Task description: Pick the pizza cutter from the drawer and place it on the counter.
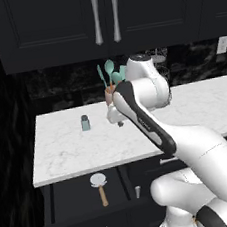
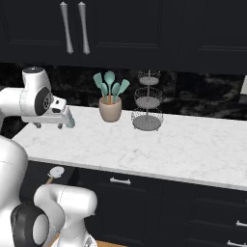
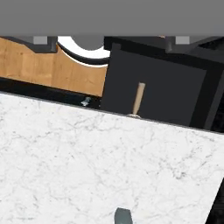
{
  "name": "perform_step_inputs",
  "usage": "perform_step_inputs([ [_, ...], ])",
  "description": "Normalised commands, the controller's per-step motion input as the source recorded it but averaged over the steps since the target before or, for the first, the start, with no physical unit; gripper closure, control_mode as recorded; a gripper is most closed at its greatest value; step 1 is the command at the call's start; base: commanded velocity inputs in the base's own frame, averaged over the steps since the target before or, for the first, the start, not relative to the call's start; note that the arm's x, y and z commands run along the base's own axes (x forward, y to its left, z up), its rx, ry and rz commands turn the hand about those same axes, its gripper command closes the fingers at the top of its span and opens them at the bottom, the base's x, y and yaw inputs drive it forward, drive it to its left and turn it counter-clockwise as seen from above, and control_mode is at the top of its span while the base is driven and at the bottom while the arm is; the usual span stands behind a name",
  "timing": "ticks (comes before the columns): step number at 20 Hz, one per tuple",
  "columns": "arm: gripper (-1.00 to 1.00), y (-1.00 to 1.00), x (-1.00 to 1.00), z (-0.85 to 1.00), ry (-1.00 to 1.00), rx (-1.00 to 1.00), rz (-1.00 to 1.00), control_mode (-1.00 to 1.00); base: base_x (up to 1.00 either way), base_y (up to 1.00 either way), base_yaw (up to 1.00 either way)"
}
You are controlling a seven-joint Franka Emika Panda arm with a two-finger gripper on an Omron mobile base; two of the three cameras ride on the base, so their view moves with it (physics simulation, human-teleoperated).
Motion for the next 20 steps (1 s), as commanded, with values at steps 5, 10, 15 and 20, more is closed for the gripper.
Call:
perform_step_inputs([
  [5, -1.00, 0.88, -0.33, -0.46, 0.09, 0.03, 0.09, -1.00, 0.00, 0.00, 0.00],
  [10, -1.00, 0.57, -0.42, -0.66, 0.10, 0.08, 0.02, -1.00, 0.00, 0.00, 0.00],
  [15, -1.00, 0.15, -0.39, -0.67, 0.00, 0.01, -0.06, -1.00, 0.00, 0.00, 0.00],
  [20, -1.00, 0.09, -0.59, -0.76, 0.00, 0.00, -0.17, -1.00, 0.00, 0.00, 0.00],
])
